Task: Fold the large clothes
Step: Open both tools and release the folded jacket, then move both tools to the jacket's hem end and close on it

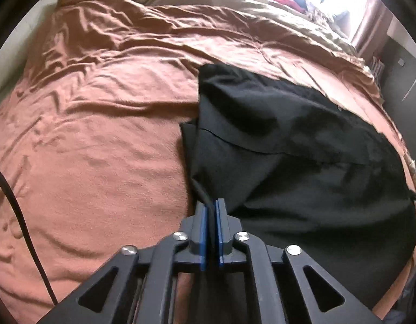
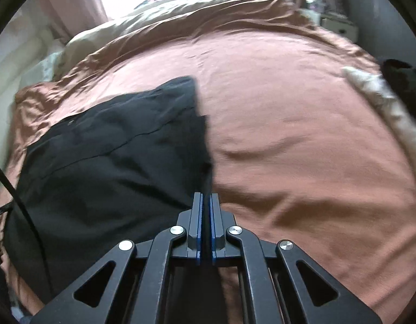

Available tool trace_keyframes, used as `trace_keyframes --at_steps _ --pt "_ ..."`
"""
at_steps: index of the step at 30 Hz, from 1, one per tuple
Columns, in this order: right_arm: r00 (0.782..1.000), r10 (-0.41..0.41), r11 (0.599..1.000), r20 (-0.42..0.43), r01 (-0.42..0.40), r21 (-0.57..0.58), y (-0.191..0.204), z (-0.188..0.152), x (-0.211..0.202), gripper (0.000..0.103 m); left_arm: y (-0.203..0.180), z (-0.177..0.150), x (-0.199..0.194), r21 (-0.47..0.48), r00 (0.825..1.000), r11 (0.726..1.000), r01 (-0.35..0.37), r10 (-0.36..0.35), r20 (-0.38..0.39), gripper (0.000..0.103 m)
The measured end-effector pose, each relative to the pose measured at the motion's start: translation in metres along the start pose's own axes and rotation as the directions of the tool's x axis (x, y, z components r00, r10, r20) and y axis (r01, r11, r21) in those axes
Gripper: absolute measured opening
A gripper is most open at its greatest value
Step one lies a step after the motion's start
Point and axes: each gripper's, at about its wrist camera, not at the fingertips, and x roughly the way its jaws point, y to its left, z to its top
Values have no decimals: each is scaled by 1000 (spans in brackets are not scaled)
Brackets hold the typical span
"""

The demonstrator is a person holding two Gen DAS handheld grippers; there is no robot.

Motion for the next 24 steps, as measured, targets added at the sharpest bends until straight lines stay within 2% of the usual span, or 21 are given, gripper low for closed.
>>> trace_keyframes --at_steps 3,5,6,7,9,17,21,24 --pt "999 15 1000 46 -16 17 -8 -7 -26 1 10 -4 -18 -39 1000 999 19 -18 13 12" --pt "997 16 1000 70 -17 12 -10 -15 -43 1 15 -10 -29 -61 999 997 40 -39 20 19" --pt "997 21 1000 77 -21 10 -11 -19 -51 1 17 -14 -34 -74 998 996 51 -50 23 32" --pt "996 24 1000 82 -25 5 -9 -22 -60 1 20 -19 -39 -89 998 994 57 -55 26 50" --pt "995 33 999 99 -33 0 -6 -26 -77 1 22 -28 -51 -111 996 991 79 -74 46 62" --pt "979 107 994 174 -101 -43 26 -38 -144 2 33 -67 -79 -215 988 965 152 -142 60 65" --pt "969 152 988 195 -141 -67 45 -43 -163 2 38 -84 -93 -267 982 946 185 -171 75 75" --pt "966 181 983 187 -169 -76 58 -50 -168 2 39 -94 -102 -288 978 935 206 -187 92 77"
